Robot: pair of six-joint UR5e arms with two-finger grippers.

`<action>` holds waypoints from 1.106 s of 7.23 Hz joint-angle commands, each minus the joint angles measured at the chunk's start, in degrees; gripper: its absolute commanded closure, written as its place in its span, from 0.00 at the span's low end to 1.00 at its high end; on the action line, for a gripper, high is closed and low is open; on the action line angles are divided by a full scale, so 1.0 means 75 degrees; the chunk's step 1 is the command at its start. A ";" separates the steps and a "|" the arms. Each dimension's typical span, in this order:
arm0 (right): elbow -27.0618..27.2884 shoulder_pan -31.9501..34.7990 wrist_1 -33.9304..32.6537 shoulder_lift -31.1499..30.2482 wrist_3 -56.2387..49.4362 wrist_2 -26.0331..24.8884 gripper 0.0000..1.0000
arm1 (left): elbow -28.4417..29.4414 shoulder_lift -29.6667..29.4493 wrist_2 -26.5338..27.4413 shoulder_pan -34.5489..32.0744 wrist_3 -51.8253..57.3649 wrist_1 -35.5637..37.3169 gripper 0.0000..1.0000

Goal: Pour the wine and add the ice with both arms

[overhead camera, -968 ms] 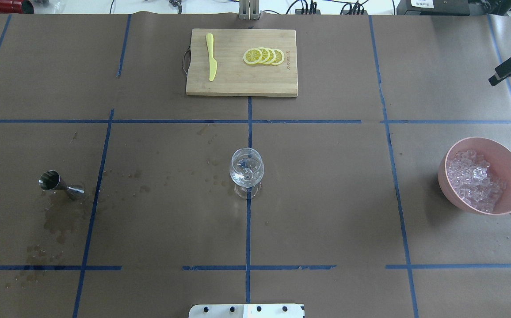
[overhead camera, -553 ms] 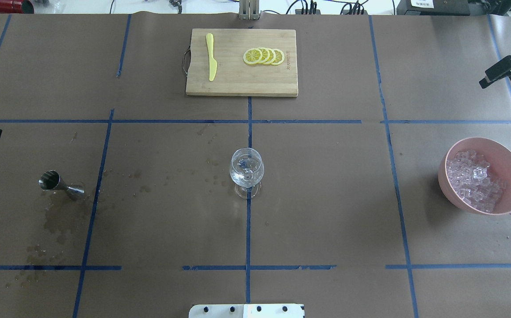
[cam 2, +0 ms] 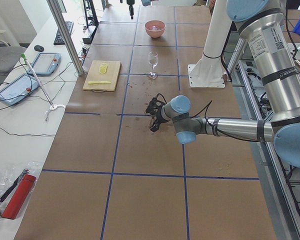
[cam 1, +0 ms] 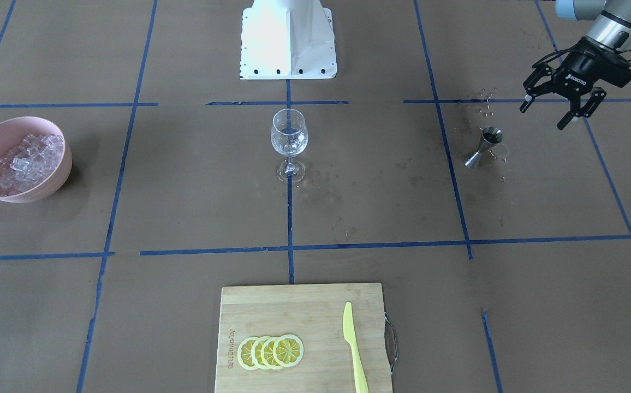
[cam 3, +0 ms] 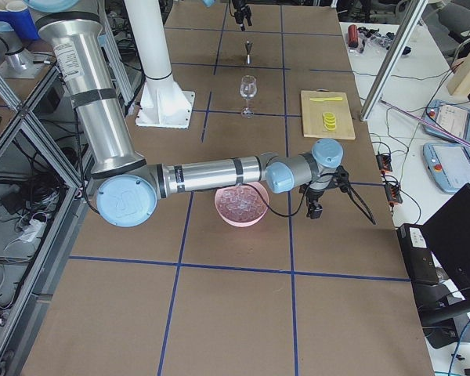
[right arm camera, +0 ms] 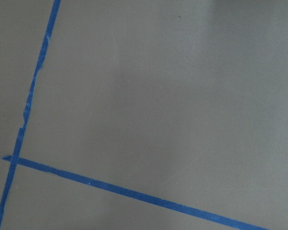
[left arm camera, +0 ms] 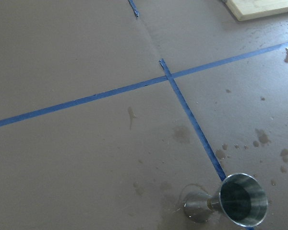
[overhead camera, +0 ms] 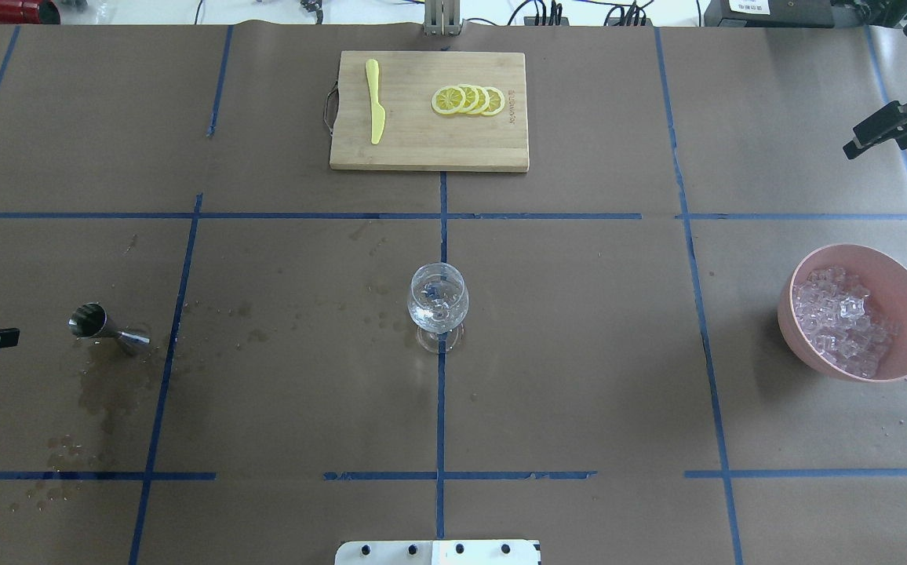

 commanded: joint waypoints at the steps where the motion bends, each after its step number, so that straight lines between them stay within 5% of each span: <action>1: -0.0037 -0.0035 0.0002 -0.0004 0.0012 0.0000 0.00 | -0.0007 0.0551 0.0479 0.0878 -0.0116 -0.1037 0.00; 2: -0.0038 -0.0035 0.0002 -0.0004 0.0000 -0.0012 0.00 | -0.0007 0.0577 0.0537 0.1322 -0.0719 -0.1136 0.00; 6: -0.0096 -0.0035 0.0002 -0.0004 0.0000 -0.0035 0.00 | 0.0005 0.0531 0.4440 0.4329 -0.2969 -0.1196 0.00; 8: -0.0085 -0.0035 0.0002 -0.0004 0.0000 -0.0024 0.00 | 0.0226 0.0519 0.5841 0.4852 -0.3547 -0.1125 0.00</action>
